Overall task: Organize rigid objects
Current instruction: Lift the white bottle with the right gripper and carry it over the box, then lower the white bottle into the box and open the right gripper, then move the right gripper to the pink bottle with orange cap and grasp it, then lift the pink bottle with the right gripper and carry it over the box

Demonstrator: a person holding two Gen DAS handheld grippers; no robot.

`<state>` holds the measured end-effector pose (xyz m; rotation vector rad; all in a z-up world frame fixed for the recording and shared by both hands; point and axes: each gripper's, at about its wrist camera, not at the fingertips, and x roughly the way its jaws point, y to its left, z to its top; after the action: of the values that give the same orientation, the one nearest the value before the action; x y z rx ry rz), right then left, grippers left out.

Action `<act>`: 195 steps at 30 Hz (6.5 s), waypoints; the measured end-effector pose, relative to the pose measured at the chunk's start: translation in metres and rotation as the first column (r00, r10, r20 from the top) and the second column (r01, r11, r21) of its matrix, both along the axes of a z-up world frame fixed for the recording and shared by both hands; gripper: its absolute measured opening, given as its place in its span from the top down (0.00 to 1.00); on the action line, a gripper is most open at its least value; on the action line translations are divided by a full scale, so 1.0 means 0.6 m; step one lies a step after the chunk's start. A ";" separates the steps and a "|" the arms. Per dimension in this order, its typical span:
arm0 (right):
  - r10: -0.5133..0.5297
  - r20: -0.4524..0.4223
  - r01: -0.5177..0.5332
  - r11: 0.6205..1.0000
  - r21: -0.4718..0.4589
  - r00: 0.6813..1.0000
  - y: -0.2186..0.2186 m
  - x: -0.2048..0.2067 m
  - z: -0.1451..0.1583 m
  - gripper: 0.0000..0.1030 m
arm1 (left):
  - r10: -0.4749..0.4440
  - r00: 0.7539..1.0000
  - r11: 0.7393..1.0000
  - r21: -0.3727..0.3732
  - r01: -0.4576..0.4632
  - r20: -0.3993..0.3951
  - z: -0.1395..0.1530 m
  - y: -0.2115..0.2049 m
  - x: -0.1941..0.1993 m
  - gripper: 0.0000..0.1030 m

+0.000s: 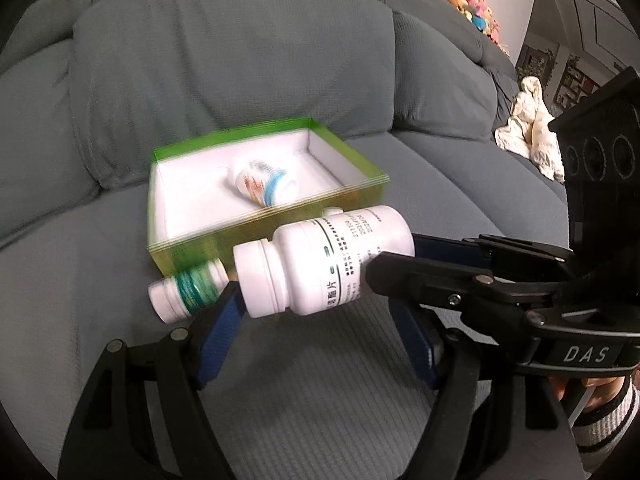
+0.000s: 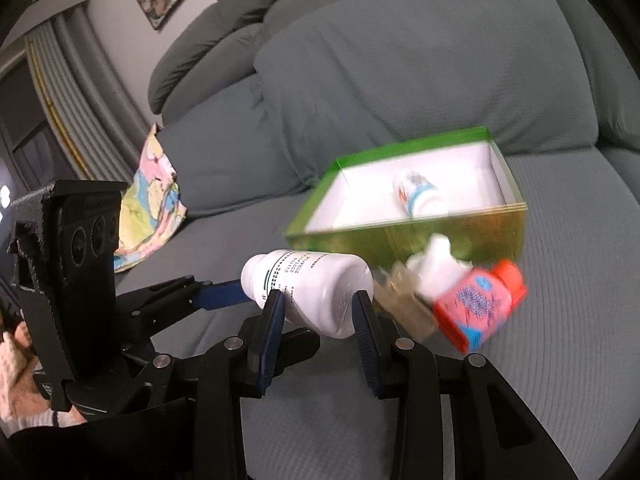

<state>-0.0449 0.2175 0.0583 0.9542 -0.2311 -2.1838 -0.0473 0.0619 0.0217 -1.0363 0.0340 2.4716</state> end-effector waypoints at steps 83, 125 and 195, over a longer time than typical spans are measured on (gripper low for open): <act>-0.142 0.038 0.140 0.989 0.050 0.989 0.059 -0.106 -0.018 0.31 | 0.251 0.952 0.968 -0.018 -0.252 0.176 -0.032 -0.151 -0.075 0.02; -0.096 0.217 0.137 0.973 -0.186 0.971 0.202 -0.171 -0.139 0.31 | 0.220 0.906 0.954 0.114 -0.277 0.360 -0.131 0.128 -0.012 0.09; 0.196 0.227 -0.196 0.980 -0.019 0.954 0.101 -0.091 -0.178 0.58 | 0.099 0.975 0.992 -0.101 -0.080 0.200 -0.151 0.105 -0.013 0.41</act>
<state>-0.0992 0.2779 -0.0486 1.1795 -0.2291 -1.8952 -0.0554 0.1249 -0.0688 -1.3551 0.0380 2.4488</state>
